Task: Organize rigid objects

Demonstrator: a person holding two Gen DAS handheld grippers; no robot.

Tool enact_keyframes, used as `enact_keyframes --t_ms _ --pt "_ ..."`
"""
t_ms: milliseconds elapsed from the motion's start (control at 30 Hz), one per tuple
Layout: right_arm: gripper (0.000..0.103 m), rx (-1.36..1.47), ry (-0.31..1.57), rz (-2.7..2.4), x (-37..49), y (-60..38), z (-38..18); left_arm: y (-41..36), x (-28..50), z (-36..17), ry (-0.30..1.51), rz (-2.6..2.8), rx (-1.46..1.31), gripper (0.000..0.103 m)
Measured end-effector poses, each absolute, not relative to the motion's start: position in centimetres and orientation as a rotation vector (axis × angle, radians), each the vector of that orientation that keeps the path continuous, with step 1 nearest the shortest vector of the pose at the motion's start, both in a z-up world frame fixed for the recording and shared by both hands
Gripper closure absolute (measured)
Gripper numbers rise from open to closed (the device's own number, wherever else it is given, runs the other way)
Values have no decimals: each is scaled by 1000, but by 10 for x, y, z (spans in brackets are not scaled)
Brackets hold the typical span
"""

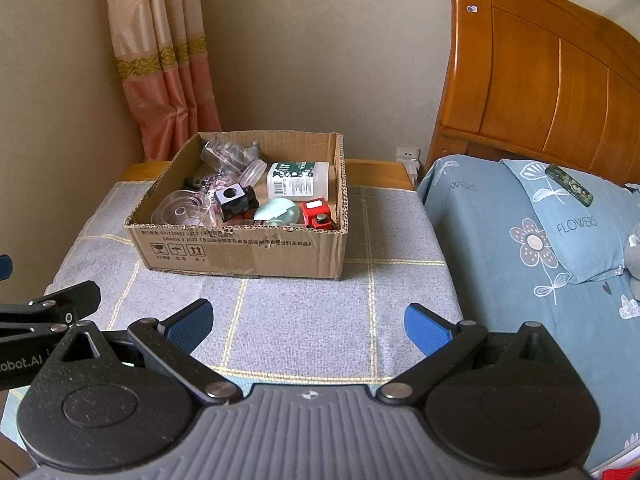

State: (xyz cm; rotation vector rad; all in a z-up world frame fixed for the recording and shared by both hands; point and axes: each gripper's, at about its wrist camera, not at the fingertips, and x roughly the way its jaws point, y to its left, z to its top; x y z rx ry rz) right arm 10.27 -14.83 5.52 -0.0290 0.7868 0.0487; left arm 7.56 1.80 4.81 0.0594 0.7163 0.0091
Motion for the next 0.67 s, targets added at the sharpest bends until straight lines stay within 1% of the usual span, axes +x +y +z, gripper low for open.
enact_keyframes --t_ms 667 --pt "0 -26 784 49 101 -149 58 16 75 47 717 13 55 4"
